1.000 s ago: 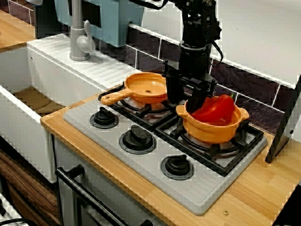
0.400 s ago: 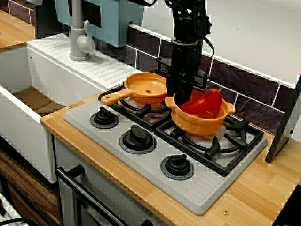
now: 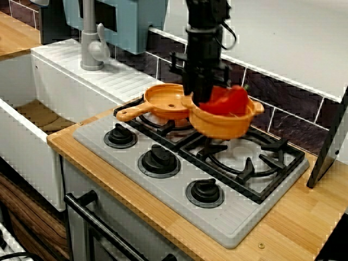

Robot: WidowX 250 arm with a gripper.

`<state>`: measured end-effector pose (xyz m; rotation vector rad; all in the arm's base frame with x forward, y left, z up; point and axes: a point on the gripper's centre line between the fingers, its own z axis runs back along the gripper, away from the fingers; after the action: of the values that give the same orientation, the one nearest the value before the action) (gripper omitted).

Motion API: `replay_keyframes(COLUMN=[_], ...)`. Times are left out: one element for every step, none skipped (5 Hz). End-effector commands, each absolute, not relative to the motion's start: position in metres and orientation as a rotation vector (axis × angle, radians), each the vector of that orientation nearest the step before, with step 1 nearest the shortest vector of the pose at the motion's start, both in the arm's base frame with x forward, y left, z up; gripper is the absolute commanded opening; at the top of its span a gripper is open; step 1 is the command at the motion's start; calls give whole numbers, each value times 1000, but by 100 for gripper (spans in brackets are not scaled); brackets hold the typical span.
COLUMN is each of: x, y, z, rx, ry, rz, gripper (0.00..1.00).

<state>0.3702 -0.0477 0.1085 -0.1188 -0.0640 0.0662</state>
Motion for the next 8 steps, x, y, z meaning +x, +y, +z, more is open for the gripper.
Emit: replay_keyframes(x=[367, 364, 364, 365, 365, 366, 369, 371], y=[-10, 7, 26, 41, 57, 71, 84, 91], z=[175, 185, 188, 190, 194, 196, 195, 194], rx=[-182, -186, -172, -156, -145, -128, -115, -84], ry=[-180, -192, -206, -210, -225, -253, -272, -302], rz=[107, 121, 144, 151, 174, 201, 226, 242], gripper=[0, 0, 0, 0, 0, 0, 0, 0])
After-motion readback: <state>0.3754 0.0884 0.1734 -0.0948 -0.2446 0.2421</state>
